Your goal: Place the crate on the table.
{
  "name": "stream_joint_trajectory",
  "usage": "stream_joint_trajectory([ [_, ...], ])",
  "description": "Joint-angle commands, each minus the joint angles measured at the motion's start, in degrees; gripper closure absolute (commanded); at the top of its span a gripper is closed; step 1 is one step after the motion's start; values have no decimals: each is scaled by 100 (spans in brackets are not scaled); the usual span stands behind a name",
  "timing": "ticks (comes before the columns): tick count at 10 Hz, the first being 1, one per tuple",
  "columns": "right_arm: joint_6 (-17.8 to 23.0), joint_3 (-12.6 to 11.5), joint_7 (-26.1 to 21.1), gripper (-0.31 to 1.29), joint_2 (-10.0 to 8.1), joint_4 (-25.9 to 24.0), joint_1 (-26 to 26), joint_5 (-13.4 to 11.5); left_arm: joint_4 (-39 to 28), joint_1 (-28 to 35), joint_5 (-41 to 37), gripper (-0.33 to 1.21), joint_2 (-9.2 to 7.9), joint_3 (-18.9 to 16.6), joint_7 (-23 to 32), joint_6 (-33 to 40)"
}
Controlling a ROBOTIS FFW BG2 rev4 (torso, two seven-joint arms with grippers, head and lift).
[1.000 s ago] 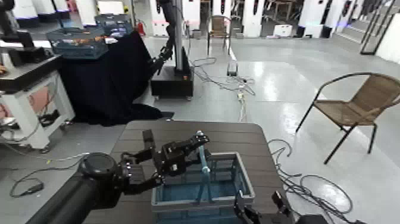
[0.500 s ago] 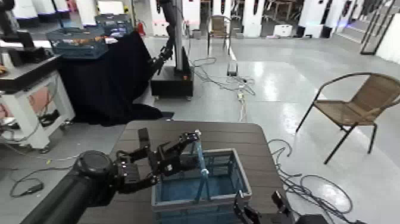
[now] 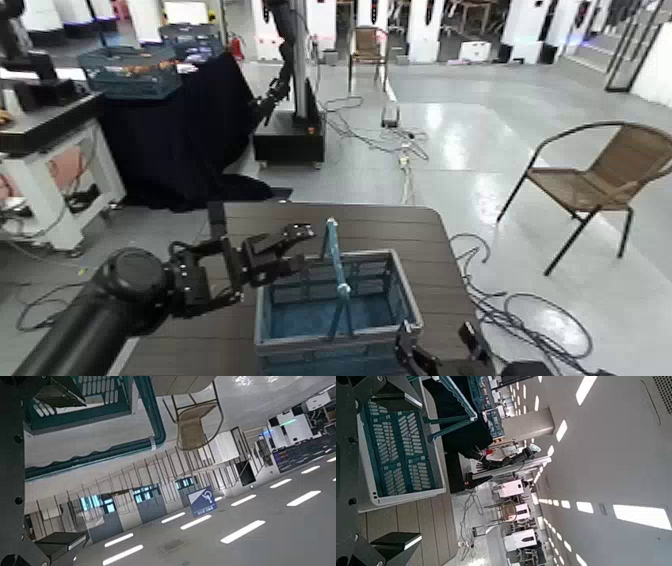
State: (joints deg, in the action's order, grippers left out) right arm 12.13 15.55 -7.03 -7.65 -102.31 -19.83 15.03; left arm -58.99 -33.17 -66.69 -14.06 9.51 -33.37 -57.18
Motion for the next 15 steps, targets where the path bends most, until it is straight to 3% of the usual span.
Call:
stream_joint_trajectory([
  [1,0,-25,0,15,9,-9,-21,0,-1589,865,218,12,-273,-547,718,269],
  [2,27,-34,0,15,0,-9,-30,9,-2275,1340,315,12,-334,-714,1105,638],
  [3,35,-43,0,15,0,-9,-39,18,-2916,1788,772,12,-255,-995,1289,823],
  [6,97,-78,0,15,0,0,-65,18,-4173,3001,1827,12,-229,-1004,1667,2493],
  [8,114,-104,0,15,0,-9,-83,18,-4472,3748,2837,12,149,-1039,1764,3644],
  [11,158,-140,0,15,9,-17,-118,0,-4516,4609,4261,12,518,-933,1904,5384],
  [13,167,-166,0,15,18,-17,-127,-9,-4270,5110,4604,12,633,-810,2502,6615],
  [15,150,-184,0,15,27,-53,-153,-44,-4261,5356,4903,12,685,-775,2722,6949],
])
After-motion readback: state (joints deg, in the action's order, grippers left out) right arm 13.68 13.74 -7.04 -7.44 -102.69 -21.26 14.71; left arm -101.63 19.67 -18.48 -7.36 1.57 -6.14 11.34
